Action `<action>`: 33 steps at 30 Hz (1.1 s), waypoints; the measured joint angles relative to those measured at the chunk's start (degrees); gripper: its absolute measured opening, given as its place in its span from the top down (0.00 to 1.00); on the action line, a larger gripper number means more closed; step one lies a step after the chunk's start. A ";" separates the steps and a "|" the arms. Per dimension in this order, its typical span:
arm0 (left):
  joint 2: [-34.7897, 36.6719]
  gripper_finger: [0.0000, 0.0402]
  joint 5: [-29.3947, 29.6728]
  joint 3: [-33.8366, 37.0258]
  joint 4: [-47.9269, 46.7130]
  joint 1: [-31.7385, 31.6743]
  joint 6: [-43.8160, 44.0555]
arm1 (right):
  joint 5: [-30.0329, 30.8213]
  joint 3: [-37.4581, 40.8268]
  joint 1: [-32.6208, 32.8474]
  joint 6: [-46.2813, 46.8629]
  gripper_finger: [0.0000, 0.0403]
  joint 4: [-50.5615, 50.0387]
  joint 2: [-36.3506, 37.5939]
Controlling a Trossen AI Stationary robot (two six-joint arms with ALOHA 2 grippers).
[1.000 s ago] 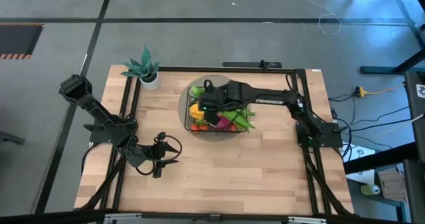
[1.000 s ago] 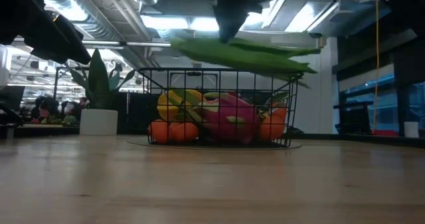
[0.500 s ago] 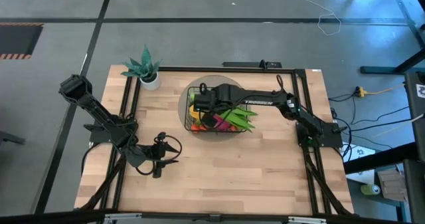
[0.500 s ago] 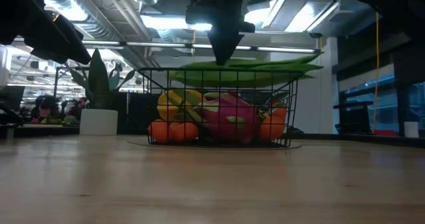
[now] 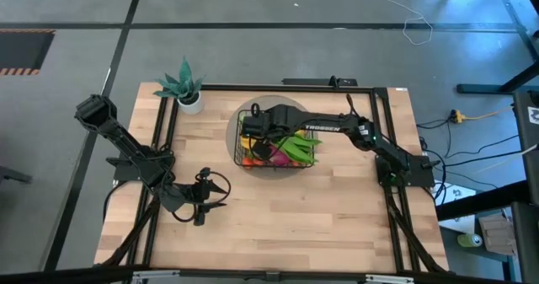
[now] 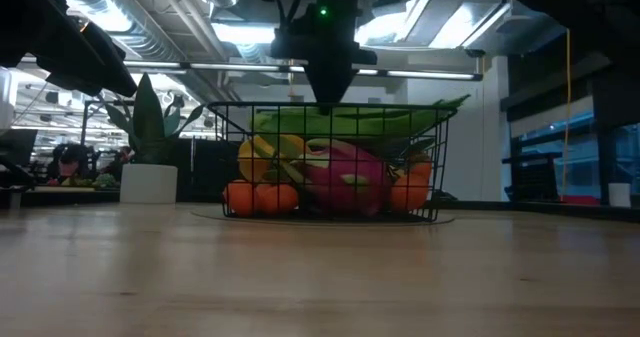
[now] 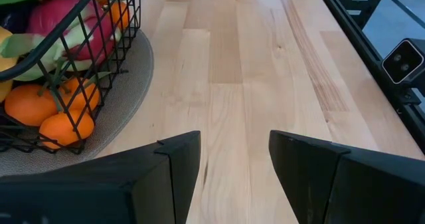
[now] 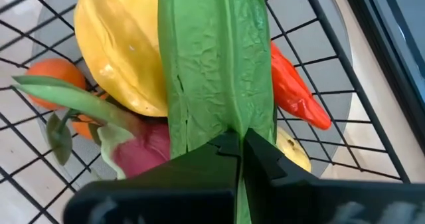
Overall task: Build produce basket
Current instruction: Put the lettuce into the black wire basket
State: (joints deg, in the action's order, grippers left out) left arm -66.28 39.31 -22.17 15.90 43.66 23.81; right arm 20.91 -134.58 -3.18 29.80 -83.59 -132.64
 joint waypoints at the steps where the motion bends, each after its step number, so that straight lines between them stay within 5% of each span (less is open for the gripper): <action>1: 0.00 0.58 0.00 0.00 0.00 -0.02 0.00 | -0.03 0.00 0.00 -0.06 1.00 -0.23 0.00; 15: 0.00 0.58 0.00 0.00 0.00 -0.01 0.00 | -0.13 0.00 0.02 -4.72 0.98 -0.39 0.02; 26: 0.01 0.58 0.00 0.00 0.00 -0.02 0.00 | -2.77 -0.33 0.11 -4.59 0.70 -0.61 0.41; 33: 0.01 0.58 0.00 0.02 -0.23 -0.02 -0.37 | -7.17 -0.46 0.81 -2.99 0.68 -2.58 3.49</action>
State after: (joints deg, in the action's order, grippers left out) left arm -66.26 39.31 -22.15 15.67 43.64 23.44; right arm 13.74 -135.04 -2.37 26.80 -86.17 -129.15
